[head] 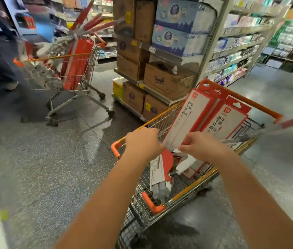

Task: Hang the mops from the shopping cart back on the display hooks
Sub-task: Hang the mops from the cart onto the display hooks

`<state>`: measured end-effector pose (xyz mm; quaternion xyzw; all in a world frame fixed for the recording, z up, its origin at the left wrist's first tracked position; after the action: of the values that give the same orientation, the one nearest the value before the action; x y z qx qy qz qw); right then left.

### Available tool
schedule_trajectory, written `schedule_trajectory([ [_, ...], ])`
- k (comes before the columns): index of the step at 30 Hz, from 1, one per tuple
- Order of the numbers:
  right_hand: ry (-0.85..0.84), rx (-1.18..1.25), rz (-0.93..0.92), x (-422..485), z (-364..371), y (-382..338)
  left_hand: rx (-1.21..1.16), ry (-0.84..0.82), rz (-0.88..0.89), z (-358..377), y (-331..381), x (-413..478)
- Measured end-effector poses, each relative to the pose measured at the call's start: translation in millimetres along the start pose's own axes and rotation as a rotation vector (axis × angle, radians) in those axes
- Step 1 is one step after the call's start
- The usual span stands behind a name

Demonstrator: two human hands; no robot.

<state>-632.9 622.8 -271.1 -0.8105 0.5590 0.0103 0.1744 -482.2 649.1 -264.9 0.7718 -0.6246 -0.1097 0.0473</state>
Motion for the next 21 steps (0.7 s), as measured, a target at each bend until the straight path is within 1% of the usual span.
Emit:
schedule_trajectory([
  [4, -0.025, 0.000, 0.026, 9, 4, 34, 0.012, -0.019, -0.001, 14, 27, 15],
  [9, -0.070, -0.038, 0.017, 39, -13, 103, -0.003, -0.049, -0.050, 47, 74, 50],
  [12, -0.056, -0.079, -0.057, 71, -26, 142, -0.029, -0.088, -0.134, 71, 109, 77],
  [15, -0.083, -0.086, -0.140, 96, -32, 178, -0.047, -0.113, -0.201, 86, 150, 97],
  [21, -0.159, -0.141, -0.261, 129, -34, 225, -0.080, -0.044, -0.330, 103, 190, 112],
])
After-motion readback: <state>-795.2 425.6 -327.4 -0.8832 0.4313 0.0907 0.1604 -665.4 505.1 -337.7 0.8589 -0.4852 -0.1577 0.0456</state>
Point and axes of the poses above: each hand's wrist, its own x-axis towards the middle knuckle, its own z-axis out of the palm, y = z × x, the point moved 7 cm from there along x, towards the middle knuckle, and after that the axes turned 13 degrees about -z, right-handed, at the moved point
